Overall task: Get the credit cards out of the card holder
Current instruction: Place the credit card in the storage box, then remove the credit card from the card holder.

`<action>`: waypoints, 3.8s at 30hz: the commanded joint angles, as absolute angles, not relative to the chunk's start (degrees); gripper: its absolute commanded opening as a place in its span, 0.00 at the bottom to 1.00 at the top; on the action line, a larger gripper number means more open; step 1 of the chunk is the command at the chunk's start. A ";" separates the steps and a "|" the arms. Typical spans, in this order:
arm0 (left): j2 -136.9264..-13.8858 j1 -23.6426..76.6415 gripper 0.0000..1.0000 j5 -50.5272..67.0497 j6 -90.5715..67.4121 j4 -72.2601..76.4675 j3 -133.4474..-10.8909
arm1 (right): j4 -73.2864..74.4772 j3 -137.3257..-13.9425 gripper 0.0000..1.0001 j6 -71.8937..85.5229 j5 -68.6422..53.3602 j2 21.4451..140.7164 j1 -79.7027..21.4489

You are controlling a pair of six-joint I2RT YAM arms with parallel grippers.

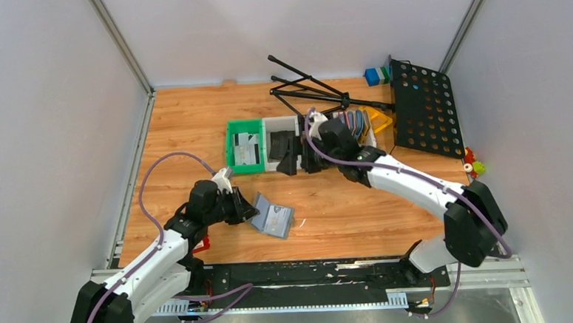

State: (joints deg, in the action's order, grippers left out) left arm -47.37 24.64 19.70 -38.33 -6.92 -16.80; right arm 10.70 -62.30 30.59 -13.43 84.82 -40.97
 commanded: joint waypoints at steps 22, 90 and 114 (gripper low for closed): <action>-34.33 24.46 0.16 33.40 -72.08 25.72 -13.28 | -11.13 -11.99 1.00 54.17 -19.46 31.74 -43.43; -28.32 24.52 0.10 30.16 -77.74 37.72 -9.27 | -36.64 -20.64 0.27 59.72 -23.11 52.28 -46.67; -28.89 24.52 0.53 15.92 -43.60 -18.62 -28.58 | -6.28 -26.65 0.17 52.21 -14.11 53.34 -46.67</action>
State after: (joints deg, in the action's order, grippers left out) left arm -29.12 24.64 18.46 -50.74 -9.82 -27.57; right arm -8.27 -24.08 53.84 -15.29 51.00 -46.44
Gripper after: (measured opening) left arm 0.541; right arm 0.168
